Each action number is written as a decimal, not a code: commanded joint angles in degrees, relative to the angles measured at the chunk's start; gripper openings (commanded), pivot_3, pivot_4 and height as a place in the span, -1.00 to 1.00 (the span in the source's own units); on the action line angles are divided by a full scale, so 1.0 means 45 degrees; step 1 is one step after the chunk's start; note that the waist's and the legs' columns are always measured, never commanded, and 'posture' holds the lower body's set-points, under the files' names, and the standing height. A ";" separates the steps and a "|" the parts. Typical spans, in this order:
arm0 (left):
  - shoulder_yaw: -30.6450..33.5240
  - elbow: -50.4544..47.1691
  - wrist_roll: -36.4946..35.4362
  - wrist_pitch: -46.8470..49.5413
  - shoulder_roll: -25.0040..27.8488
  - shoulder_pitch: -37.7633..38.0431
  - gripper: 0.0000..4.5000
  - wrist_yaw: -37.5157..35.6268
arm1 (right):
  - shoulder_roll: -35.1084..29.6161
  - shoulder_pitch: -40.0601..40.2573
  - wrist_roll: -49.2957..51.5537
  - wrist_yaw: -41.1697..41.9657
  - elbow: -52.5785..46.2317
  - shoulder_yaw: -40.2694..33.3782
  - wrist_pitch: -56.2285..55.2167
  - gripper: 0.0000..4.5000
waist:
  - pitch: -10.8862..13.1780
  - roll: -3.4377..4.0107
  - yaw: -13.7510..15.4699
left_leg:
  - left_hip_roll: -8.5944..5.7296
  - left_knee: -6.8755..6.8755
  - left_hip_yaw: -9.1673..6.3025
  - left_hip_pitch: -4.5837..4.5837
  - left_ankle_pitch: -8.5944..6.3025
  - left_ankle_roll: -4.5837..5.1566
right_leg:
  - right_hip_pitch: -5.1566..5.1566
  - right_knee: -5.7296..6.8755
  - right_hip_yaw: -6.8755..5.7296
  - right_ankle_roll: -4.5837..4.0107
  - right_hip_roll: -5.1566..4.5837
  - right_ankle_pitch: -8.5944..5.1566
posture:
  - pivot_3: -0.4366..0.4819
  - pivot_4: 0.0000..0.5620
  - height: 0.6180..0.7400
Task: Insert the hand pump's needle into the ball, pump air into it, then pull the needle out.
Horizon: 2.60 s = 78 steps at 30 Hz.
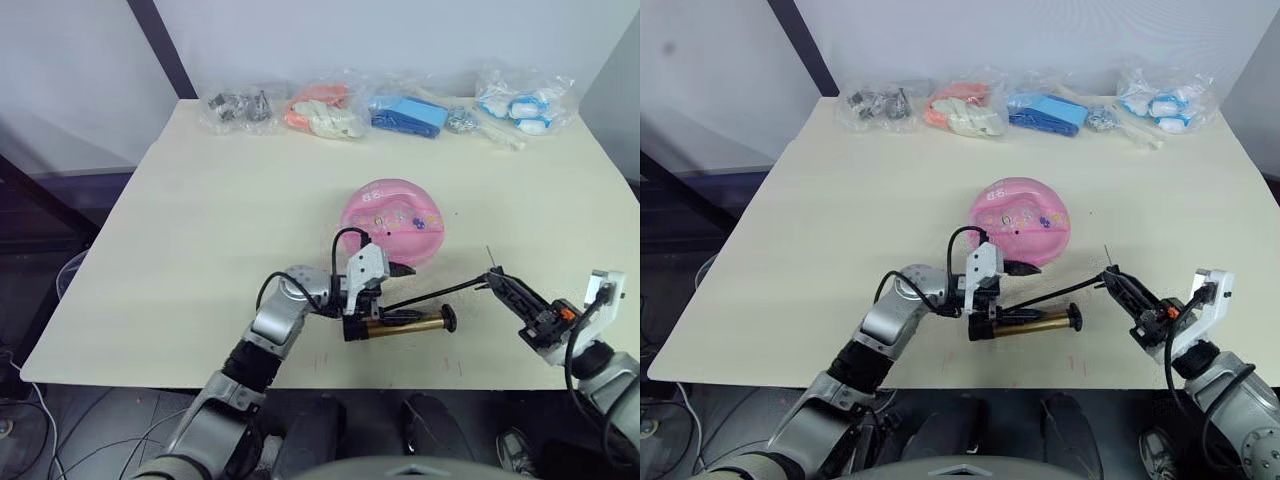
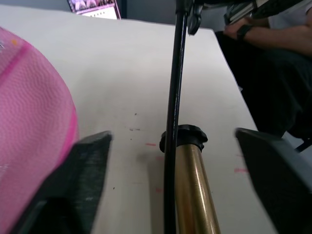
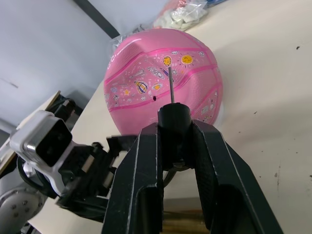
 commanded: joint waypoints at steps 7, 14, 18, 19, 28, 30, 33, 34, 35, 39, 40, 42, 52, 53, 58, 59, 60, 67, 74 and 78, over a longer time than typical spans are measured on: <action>0.2069 -0.1757 -0.2033 0.0279 0.1656 0.0347 0.99 -0.0959 | -0.1006 0.0414 -0.2054 0.2944 -0.0366 -0.1272 -0.1225 -0.85 | 0.0005 -0.0008 0.0015 | 0.0002 0.0000 -0.0005 -0.0002 0.0000 0.0001 | 0.0001 -0.0004 -0.0008 0.0000 0.0001 -0.0001 | -0.05 -0.47 1.00; 0.3677 -0.1866 -0.3285 0.0830 0.2710 -0.0259 0.99 -0.1164 | -0.1580 0.0925 -0.5767 0.5773 0.0027 -0.1274 -0.3702 -0.85 | 0.0014 -0.0022 0.0041 | 0.0001 0.0002 -0.0004 -0.0004 0.0000 0.0000 | 0.0000 -0.0007 -0.0012 0.0001 0.0000 -0.0001 | -0.05 -0.47 1.00; 0.3989 -0.0915 -0.3039 0.1199 0.2758 -0.1175 0.99 -0.0502 | -0.1514 0.0663 -0.7615 0.6691 0.0431 -0.0883 -0.5303 -0.85 | 0.0016 -0.0026 0.0038 | 0.0000 0.0006 -0.0010 -0.0002 0.0001 -0.0001 | 0.0006 -0.0007 -0.0022 0.0001 0.0002 -0.0001 | -0.05 -0.47 1.00; 0.3972 -0.0696 -0.2922 0.1232 0.2756 -0.1407 0.99 -0.0386 | -0.1460 0.0578 -0.7892 0.6807 0.0515 -0.0809 -0.5571 -0.85 | 0.0017 -0.0027 0.0028 | -0.0001 0.0005 -0.0009 -0.0001 0.0001 -0.0002 | 0.0006 -0.0007 -0.0021 0.0001 0.0002 -0.0001 | -0.05 -0.47 1.00; 0.3376 0.1783 -0.1276 0.1088 0.1993 -0.3870 0.99 0.1246 | -0.1077 -0.0107 -0.9112 0.7111 0.0895 -0.0291 -0.6799 -0.85 | 0.0039 -0.0064 0.0056 | -0.0002 0.0005 -0.0013 -0.0007 0.0014 -0.0026 | 0.0001 -0.0006 -0.0022 0.0000 0.0002 0.0000 | -0.05 -0.47 1.00; 0.3262 0.2402 -0.0889 0.0876 0.1853 -0.4335 0.99 0.1411 | -0.0989 -0.0136 -0.9215 0.7097 0.0887 -0.0217 -0.6837 -0.85 | 0.0043 -0.0071 0.0042 | -0.0003 0.0005 -0.0015 -0.0010 0.0029 -0.0051 | -0.0003 -0.0006 -0.0024 0.0001 0.0003 0.0000 | -0.05 -0.47 1.00; 0.2950 0.3409 -0.0254 0.0385 0.1746 -0.4915 0.99 0.1438 | -0.0907 -0.0178 -0.9288 0.7072 0.0891 -0.0171 -0.6870 -0.85 | 0.0046 -0.0076 0.0004 | -0.0004 0.0004 -0.0010 -0.0014 0.0033 -0.0059 | -0.0007 -0.0010 -0.0020 0.0001 0.0002 0.0000 | -0.05 -0.47 1.00; 0.2868 0.3765 -0.0097 0.0223 0.1692 -0.5108 0.99 0.1432 | -0.0891 -0.0200 -0.9294 0.7067 0.0889 -0.0159 -0.6867 -0.85 | 0.0047 -0.0077 0.0006 | -0.0004 0.0004 -0.0008 -0.0012 0.0033 -0.0059 | -0.0007 -0.0009 -0.0018 0.0000 0.0002 0.0000 | -0.05 -0.47 1.00; 0.2769 0.4132 0.0097 -0.0032 0.1650 -0.5299 0.99 0.1392 | -0.0872 -0.0227 -0.9302 0.7049 0.0875 -0.0147 -0.6855 -0.85 | 0.0047 -0.0077 -0.0002 | -0.0004 0.0005 -0.0008 -0.0014 0.0033 -0.0059 | -0.0008 -0.0009 -0.0018 0.0001 0.0002 0.0000 | -0.05 -0.47 1.00; 0.2588 0.5406 0.0583 -0.0716 0.1397 -0.5885 0.99 0.1242 | -0.0830 -0.0319 -0.9315 0.6991 0.0810 -0.0099 -0.6815 -0.85 | 0.0050 -0.0082 0.0012 | -0.0005 0.0005 -0.0008 -0.0014 0.0034 -0.0059 | -0.0009 -0.0008 -0.0020 0.0000 0.0003 0.0000 | -0.05 -0.47 1.00; 0.2572 0.5608 0.0618 -0.0863 0.1339 -0.5969 0.99 0.1165 | -0.0817 -0.0322 -0.9315 0.6978 0.0793 -0.0098 -0.6814 -0.85 | 0.0052 -0.0086 0.0018 | -0.0005 0.0005 -0.0008 -0.0015 0.0033 -0.0059 | -0.0009 -0.0007 -0.0021 0.0001 0.0003 0.0000 | -0.05 -0.47 1.00; 0.2604 0.5919 0.0678 -0.1066 0.1179 -0.6106 0.99 0.1124 | -0.0786 -0.0285 -0.9336 0.6953 0.0732 -0.0094 -0.6824 -0.85 | 0.0054 -0.0089 0.0013 | -0.0005 0.0006 -0.0008 -0.0016 0.0033 -0.0058 | -0.0009 -0.0007 -0.0020 0.0001 0.0003 0.0000 | -0.05 -0.47 1.00; 0.2761 0.6169 0.0748 -0.1284 0.0948 -0.6000 -0.24 0.1044 | -0.0631 -0.0137 -0.9354 0.6841 0.0508 -0.0047 -0.6801 -0.85 | 0.0055 -0.0091 0.0001 | -0.0004 0.0008 -0.0009 -0.0017 0.0033 -0.0058 | -0.0012 0.0000 -0.0020 0.0001 0.0003 0.0000 | -0.05 -0.47 1.00; 0.2789 0.6135 0.0716 -0.1225 0.0935 -0.5976 -0.43 0.1060 | -0.0616 -0.0163 -0.9359 0.6830 0.0498 -0.0014 -0.6785 -0.85 | 0.0055 -0.0091 -0.0004 | -0.0004 0.0008 -0.0008 -0.0017 0.0033 -0.0058 | -0.0012 0.0001 -0.0020 0.0001 0.0003 0.0000 | -0.05 -0.47 1.00; 0.2898 0.5418 0.0635 -0.0826 0.0924 -0.5542 -0.97 0.1387 | -0.0591 -0.0433 -0.9093 0.6569 0.0285 0.0314 -0.6299 -0.85 | 0.0056 -0.0092 -0.0010 | -0.0004 0.0009 -0.0009 -0.0019 0.0033 -0.0058 | -0.0016 0.0002 -0.0019 0.0000 0.0003 0.0000 | -0.05 -0.47 1.00; 0.2926 0.5182 0.0602 -0.0661 0.0907 -0.5403 -0.97 0.1501 | -0.0599 -0.0513 -0.9020 0.6459 0.0227 0.0383 -0.6126 -0.85 | 0.0056 -0.0091 -0.0020 | -0.0004 0.0009 -0.0009 -0.0018 0.0034 -0.0059 | -0.0016 0.0002 -0.0019 0.0000 0.0004 0.0000 | -0.05 -0.47 1.00; 0.2945 0.4934 0.0571 -0.0452 0.0887 -0.5270 -0.97 0.1621 | -0.0631 -0.0583 -0.8998 0.6377 0.0180 0.0449 -0.5987 -0.85 | 0.0056 -0.0092 -0.0016 | -0.0003 0.0009 -0.0008 -0.0016 0.0033 -0.0059 | -0.0016 0.0003 -0.0015 0.0000 0.0003 0.0000 | -0.05 -0.47 1.00; 0.2716 0.2141 0.0959 0.1497 0.0535 -0.3904 -0.97 0.3422 | -0.1055 -0.1428 -0.8026 0.4952 -0.0623 0.1275 -0.3141 -0.85 | 0.0055 -0.0091 -0.0007 | -0.0001 0.0014 -0.0009 -0.0015 0.0034 -0.0060 | -0.0017 0.0011 -0.0009 -0.0001 0.0001 0.0001 | -0.05 -0.47 1.00; 0.2532 0.0119 0.1162 0.3254 0.0250 -0.2946 -0.97 0.4919 | -0.1556 -0.2951 -0.6317 0.3055 -0.1419 0.1812 0.0250 -0.85 | 0.0052 -0.0096 0.0038 | -0.0003 0.0018 -0.0020 -0.0016 0.0034 -0.0059 | -0.0014 0.0021 -0.0017 -0.0003 -0.0002 0.0002 | -0.05 -0.47 1.00; 0.2272 -0.0722 0.1230 0.3730 0.0139 -0.2339 -0.97 0.5392 | -0.1879 -0.3956 -0.5232 0.1825 -0.1719 0.2121 0.2284 -0.85 | 0.0051 -0.0096 0.0032 | -0.0002 0.0017 -0.0013 -0.0016 0.0034 -0.0060 | -0.0015 0.0019 -0.0013 -0.0003 -0.0005 0.0002 | -0.05 -0.47 1.00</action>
